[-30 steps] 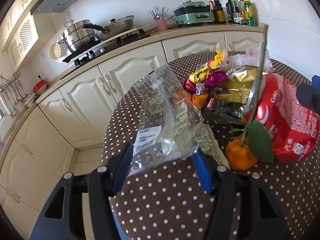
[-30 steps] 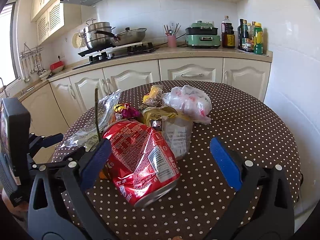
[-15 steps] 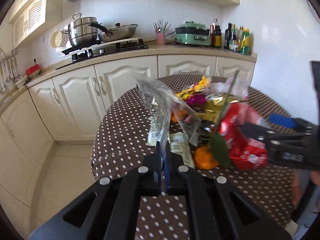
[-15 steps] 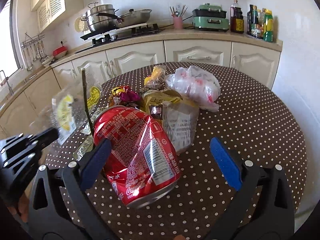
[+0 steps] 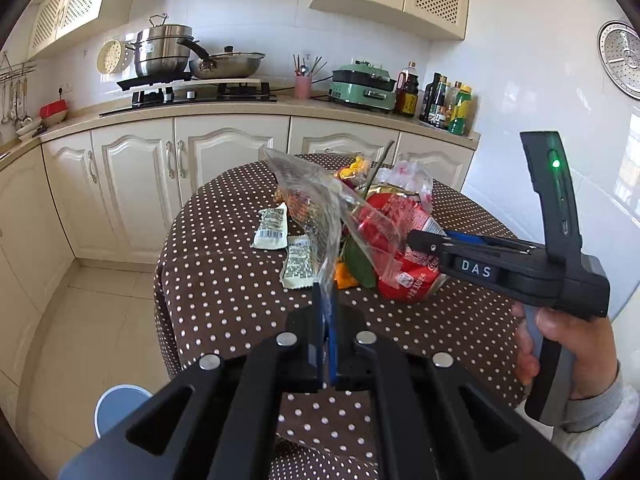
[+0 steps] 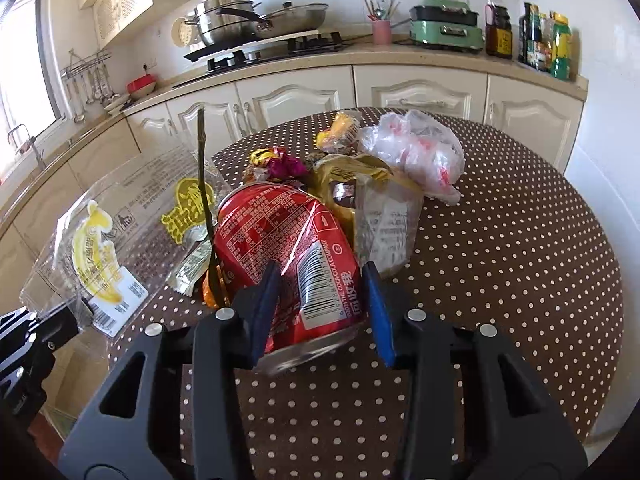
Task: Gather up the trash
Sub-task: 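Grasp the clear plastic bag with the left tool while the right tool grasps the red can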
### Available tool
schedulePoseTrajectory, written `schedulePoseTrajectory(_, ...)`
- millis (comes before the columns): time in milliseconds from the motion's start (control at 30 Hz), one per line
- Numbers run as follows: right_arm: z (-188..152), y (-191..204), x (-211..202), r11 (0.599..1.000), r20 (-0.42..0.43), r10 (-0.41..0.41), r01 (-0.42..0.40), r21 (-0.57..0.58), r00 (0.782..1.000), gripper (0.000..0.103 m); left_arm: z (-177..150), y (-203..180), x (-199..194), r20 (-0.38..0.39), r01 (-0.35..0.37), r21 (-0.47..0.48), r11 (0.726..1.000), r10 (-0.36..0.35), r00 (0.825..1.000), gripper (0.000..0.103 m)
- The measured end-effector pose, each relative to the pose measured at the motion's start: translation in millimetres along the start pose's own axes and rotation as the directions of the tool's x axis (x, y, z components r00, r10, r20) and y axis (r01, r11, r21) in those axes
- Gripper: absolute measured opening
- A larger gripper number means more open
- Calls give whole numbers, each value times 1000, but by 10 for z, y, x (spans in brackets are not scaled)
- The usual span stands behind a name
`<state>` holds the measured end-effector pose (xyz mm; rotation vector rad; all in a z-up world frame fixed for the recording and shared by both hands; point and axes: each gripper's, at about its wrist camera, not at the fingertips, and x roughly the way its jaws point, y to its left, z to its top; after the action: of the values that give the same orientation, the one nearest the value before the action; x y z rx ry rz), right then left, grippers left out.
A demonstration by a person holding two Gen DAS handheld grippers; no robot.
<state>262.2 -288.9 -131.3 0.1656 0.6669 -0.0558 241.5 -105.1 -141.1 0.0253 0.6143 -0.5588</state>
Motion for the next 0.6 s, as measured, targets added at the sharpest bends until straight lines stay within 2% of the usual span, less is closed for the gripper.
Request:
schedulePoseTrajectory(267,-112,143,-286,995,69,-58,63,-72,996,35,-76,-4,-192,21,22,-38,999,-21,1000,2)
schedulePoseTrajectory(367,-175,186,-406,996,57,-31,36,-84,998,36,-110,-40,-250,19,35,-32,999,-35,999,2)
schedulePoseTrajectory(400,-193,211,-402,994,6,-10,10,-109,1000,37,-142,-47,-257,14,45,-32,998,-45,999,2)
schedulePoseTrajectory(433,-201,199,-415,994,-11,31,-32,-100,999,37,-168,-61,-255,8,53,-38,998,-52,999,2)
schedulePoseTrajectory(467,-213,193,-430,995,-7,47,-47,-88,999,38,-186,-74,-249,3,50,-41,998,-50,999,2)
schedulePoseTrajectory(533,-188,152,-435,997,-12,29,-30,-78,1000,49,-224,-124,-242,-3,49,-44,998,-49,999,2)
schedulePoseTrajectory(567,-179,140,-437,997,-6,21,-21,-74,1000,58,-239,-140,-237,-5,51,-47,998,-51,999,2)
schedulePoseTrajectory(600,-164,122,-430,997,-6,22,-22,-72,1000,60,-257,-161,-231,-7,58,-49,997,-58,998,2)
